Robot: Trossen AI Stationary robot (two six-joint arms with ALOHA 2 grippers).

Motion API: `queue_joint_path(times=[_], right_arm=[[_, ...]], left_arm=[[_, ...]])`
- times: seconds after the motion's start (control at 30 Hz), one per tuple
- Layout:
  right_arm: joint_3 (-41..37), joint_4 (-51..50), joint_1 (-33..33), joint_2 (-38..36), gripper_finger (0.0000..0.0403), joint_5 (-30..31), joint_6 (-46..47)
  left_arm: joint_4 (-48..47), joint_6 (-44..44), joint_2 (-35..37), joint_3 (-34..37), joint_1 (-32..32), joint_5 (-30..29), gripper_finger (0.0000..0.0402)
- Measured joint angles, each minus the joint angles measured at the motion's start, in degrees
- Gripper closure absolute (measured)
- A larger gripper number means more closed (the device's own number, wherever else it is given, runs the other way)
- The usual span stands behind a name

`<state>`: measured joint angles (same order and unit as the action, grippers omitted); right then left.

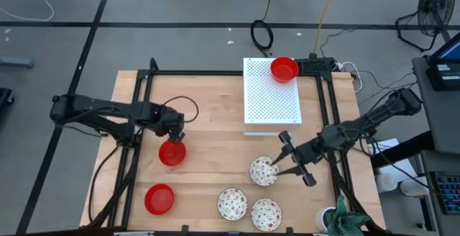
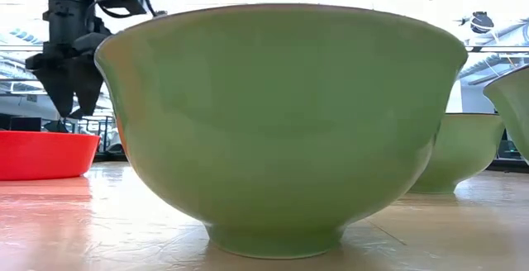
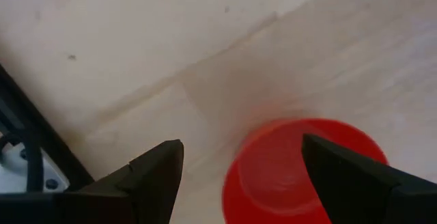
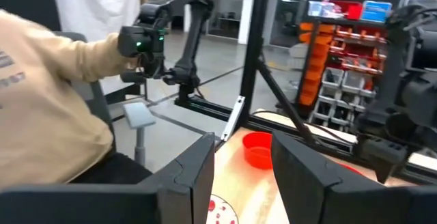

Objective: Pick & Place Mini bowls
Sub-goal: Stack the top red bowl on the red bowl on the shelf

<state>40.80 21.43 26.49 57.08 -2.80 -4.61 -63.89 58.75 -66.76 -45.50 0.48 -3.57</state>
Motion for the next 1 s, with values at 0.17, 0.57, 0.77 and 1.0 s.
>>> queue_joint_path(times=[0.17, 0.57, 0.77, 1.0], right_arm=[[0.0, -0.02, 0.84, 0.0, 0.0273, 0.02, -0.91], [0.0, 0.12, 0.89, 0.92, 0.0273, 0.08, -0.65], [0.0, 0.19, 0.91, 0.92, 0.0273, 1.55, -0.7], [0.0, 0.13, 0.91, 0.92, 0.0273, 1.57, -1.2]], left_arm=[[0.71, 3.83, 0.0, 0.0, -4.67, 2.12, 0.0105], [-1.63, 17.06, 0.02, 4.49, -11.74, 0.73, 0.0105], [1.93, 16.8, 0.0, 9.91, -11.87, 0.98, 0.0105], [9.02, 15.24, 0.02, 13.18, -11.9, 0.11, 0.0105]])
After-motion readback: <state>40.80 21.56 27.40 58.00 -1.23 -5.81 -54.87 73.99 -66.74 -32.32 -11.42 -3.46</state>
